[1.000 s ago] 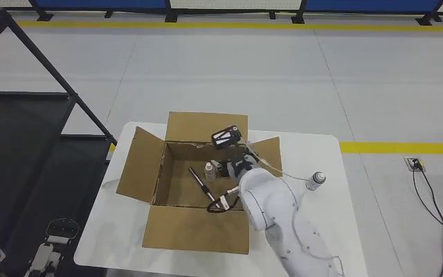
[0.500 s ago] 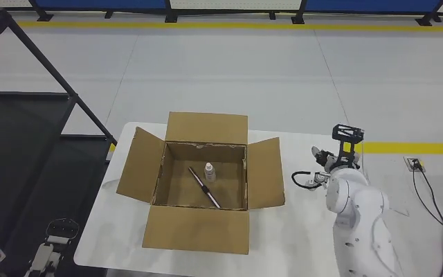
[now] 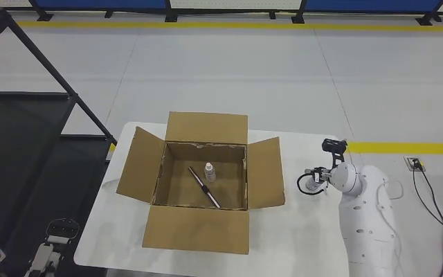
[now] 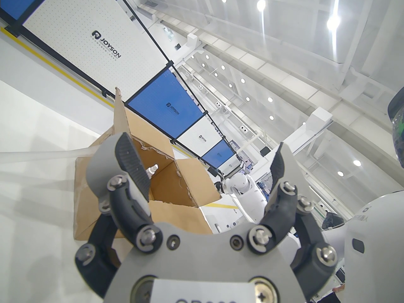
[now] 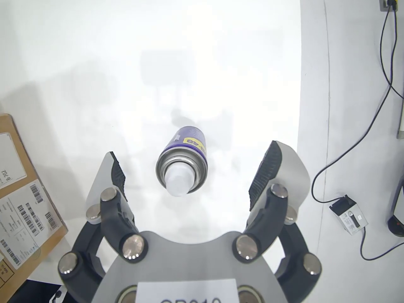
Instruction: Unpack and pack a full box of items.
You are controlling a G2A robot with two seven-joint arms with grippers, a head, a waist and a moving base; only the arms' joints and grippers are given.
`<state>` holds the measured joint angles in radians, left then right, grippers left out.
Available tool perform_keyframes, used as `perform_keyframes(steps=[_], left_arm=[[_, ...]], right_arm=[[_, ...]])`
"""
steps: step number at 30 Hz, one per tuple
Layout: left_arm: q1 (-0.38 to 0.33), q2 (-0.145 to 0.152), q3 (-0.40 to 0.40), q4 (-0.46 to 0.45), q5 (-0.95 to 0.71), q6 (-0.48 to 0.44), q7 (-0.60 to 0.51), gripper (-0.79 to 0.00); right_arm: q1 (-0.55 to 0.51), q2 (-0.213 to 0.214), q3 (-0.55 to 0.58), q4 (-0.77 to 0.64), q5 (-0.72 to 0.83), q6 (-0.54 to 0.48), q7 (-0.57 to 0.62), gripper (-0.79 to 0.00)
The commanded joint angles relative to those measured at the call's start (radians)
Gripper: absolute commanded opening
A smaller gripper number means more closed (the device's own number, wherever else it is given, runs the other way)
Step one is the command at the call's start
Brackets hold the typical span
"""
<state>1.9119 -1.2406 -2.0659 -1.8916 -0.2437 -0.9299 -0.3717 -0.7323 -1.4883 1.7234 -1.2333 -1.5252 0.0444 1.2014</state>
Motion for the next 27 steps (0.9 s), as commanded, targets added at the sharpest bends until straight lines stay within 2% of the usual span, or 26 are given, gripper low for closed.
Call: perform_keyframes(steps=[1,4,6,12,16,18,21,24,27], left_arm=[[0.0,0.0,0.0,0.0,0.0,0.0,0.0,0.0],[0.0,0.0,0.0,0.0,0.0,0.0,0.0,0.0],[0.0,0.0,0.0,0.0,0.0,0.0,0.0,0.0],[0.0,0.0,0.0,0.0,0.0,0.0,0.0,0.0],[0.0,0.0,0.0,0.0,0.0,0.0,0.0,0.0],[0.0,0.0,0.0,0.0,0.0,0.0,0.0,0.0],[0.0,0.0,0.0,0.0,0.0,0.0,0.0,0.0],[0.0,0.0,0.0,0.0,0.0,0.0,0.0,0.0],[0.0,0.0,0.0,0.0,0.0,0.0,0.0,0.0]], right_arm=[[0.009,0.002,-0.004,0.025,-0.001,0.0,0.009,-0.317],[0.018,0.006,-0.01,0.046,0.003,-0.003,0.017,-0.61],[0.02,0.008,-0.015,0.05,0.005,-0.006,0.024,-0.776],[0.005,0.013,-0.033,0.012,0.023,-0.019,0.052,-0.785],[-0.03,0.013,-0.044,-0.087,0.061,-0.021,0.015,-0.785],[-0.07,0.011,-0.056,-0.195,0.088,-0.012,-0.035,-0.785],[-0.17,0.004,-0.095,-0.437,0.134,0.002,-0.12,-0.785],[-0.288,-0.002,-0.163,-0.69,0.165,-0.003,-0.218,-0.785],[-0.398,-0.005,-0.252,-0.871,0.167,-0.04,-0.328,-0.785]])
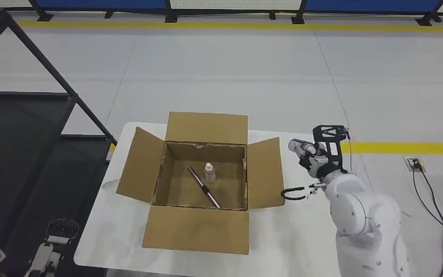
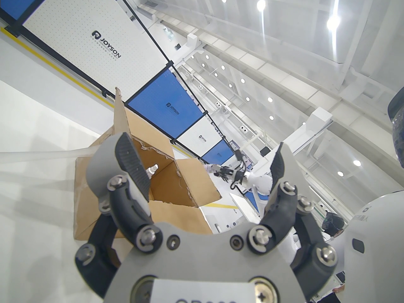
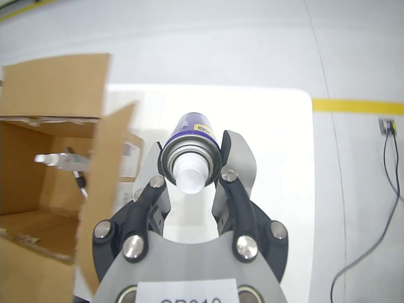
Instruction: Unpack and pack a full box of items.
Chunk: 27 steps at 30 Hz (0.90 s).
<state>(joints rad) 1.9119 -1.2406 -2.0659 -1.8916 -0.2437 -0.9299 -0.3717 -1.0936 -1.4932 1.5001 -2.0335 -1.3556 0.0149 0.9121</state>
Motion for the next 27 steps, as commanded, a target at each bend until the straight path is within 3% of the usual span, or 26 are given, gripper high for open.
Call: perform_keyframes(steps=[1,4,7,11,17,24,27], left_arm=[[0.0,0.0,0.0,0.0,0.0,0.0,0.0,0.0],[0.0,0.0,0.0,0.0,0.0,0.0,0.0,0.0],[0.0,0.0,0.0,0.0,0.0,0.0,0.0,0.0],[0.0,0.0,0.0,0.0,0.0,0.0,0.0,0.0],[0.0,0.0,0.0,0.0,0.0,0.0,0.0,0.0],[0.0,0.0,0.0,0.0,0.0,0.0,0.0,0.0],[0.0,0.0,0.0,0.0,0.0,0.0,0.0,0.0]], right_arm=[[-0.065,0.0,-0.061,-0.109,-0.014,-0.029,-0.072,-0.785],[-0.118,0.002,-0.167,-0.152,-0.031,-0.117,-0.115,-0.785],[-0.081,0.003,-0.266,-0.091,-0.06,-0.206,0.004,-0.785],[0.05,-0.008,-0.374,0.067,-0.034,-0.231,0.175,-0.785],[0.266,-0.045,-0.51,0.351,-0.022,-0.132,0.31,-0.785],[0.478,-0.104,-0.645,0.652,-0.043,0.024,0.376,-0.785],[0.544,-0.13,-0.681,0.767,-0.002,0.04,0.382,-0.785]])
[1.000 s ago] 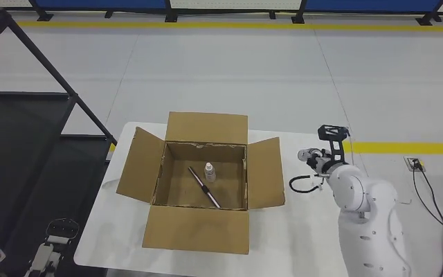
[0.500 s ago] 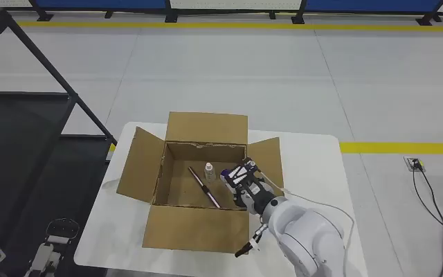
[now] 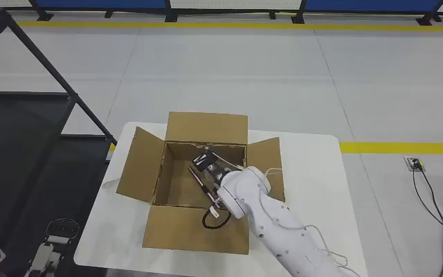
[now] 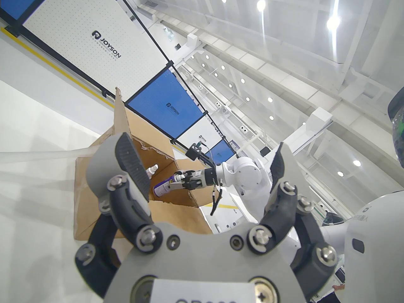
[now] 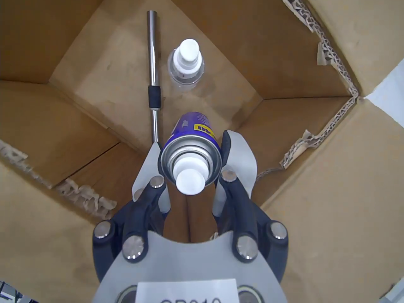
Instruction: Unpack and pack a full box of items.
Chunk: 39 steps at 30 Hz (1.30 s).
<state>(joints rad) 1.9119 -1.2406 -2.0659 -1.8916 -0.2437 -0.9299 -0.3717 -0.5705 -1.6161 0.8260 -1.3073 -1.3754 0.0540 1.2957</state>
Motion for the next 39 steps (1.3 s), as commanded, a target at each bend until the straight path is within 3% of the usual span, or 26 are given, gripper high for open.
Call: perform_keyframes(steps=[1,10,11,12,13,20,24,26,31,39], left_arm=[[0.0,0.0,0.0,0.0,0.0,0.0,0.0,0.0],[0.0,0.0,0.0,0.0,0.0,0.0,0.0,0.0],[0.0,0.0,0.0,0.0,0.0,0.0,0.0,0.0],[0.0,0.0,0.0,0.0,0.0,0.0,0.0,0.0],[0.0,0.0,0.0,0.0,0.0,0.0,0.0,0.0],[0.0,0.0,0.0,0.0,0.0,0.0,0.0,0.0],[0.0,0.0,0.0,0.0,0.0,0.0,0.0,0.0],[0.0,0.0,0.0,0.0,0.0,0.0,0.0,0.0],[0.0,0.0,0.0,0.0,0.0,0.0,0.0,0.0],[0.0,0.0,0.0,0.0,0.0,0.0,0.0,0.0]], right_arm=[[0.042,-0.014,-0.013,0.08,0.031,0.004,-0.004,-0.785],[0.165,-0.07,-0.04,0.358,0.138,0.015,-0.079,-0.785],[0.171,-0.074,-0.042,0.377,0.144,0.015,-0.087,-0.683],[0.176,-0.078,-0.044,0.394,0.15,0.015,-0.095,-0.533],[0.179,-0.081,-0.046,0.409,0.152,0.014,-0.102,-0.499],[0.186,-0.091,-0.039,0.451,0.167,0.004,-0.128,-0.453],[0.171,-0.086,-0.022,0.412,0.156,0.008,-0.133,-0.403],[0.156,-0.08,-0.008,0.374,0.148,0.007,-0.127,-0.182],[0.094,-0.055,0.039,0.238,0.111,-0.011,-0.095,-0.009],[-0.075,-0.004,0.161,-0.11,0.044,-0.046,-0.077,0.0]])
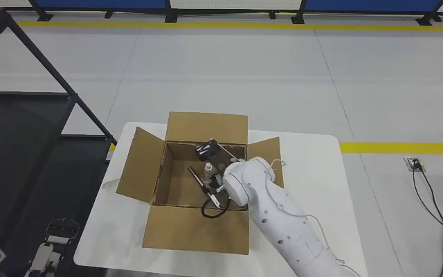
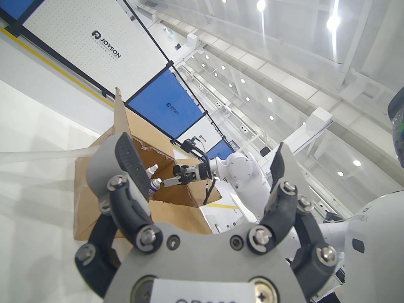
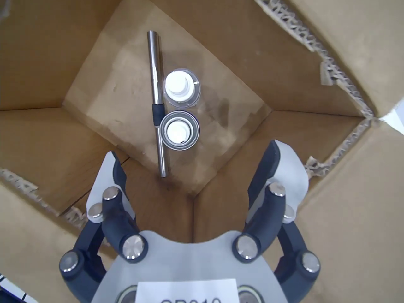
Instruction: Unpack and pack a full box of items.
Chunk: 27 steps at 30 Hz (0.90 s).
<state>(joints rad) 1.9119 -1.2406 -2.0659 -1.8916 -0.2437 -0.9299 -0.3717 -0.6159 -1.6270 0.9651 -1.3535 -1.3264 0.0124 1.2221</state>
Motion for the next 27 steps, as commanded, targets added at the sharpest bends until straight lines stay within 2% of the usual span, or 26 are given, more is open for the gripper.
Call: perform_keyframes(steps=[1,5,17,22,27], left_arm=[[0.0,0.0,0.0,0.0,0.0,0.0,0.0,0.0],[0.0,0.0,0.0,0.0,0.0,0.0,0.0,0.0],[0.0,0.0,0.0,0.0,0.0,0.0,0.0,0.0],[-0.094,0.005,0.029,0.002,0.055,0.138,0.015,0.0],[-0.207,0.011,0.055,0.057,0.176,0.232,0.028,0.0]], right_arm=[[-0.065,0.014,0.049,-0.127,-0.003,-0.01,-0.016,0.0],[-0.221,0.041,0.168,-0.354,0.06,-0.054,-0.1,0.0],[-0.221,0.041,0.168,-0.354,0.06,-0.054,-0.1,0.0],[-0.259,0.048,0.236,-0.377,0.181,-0.088,-0.183,0.0],[-0.325,0.067,0.405,-0.459,0.4,-0.162,-0.22,0.0]])
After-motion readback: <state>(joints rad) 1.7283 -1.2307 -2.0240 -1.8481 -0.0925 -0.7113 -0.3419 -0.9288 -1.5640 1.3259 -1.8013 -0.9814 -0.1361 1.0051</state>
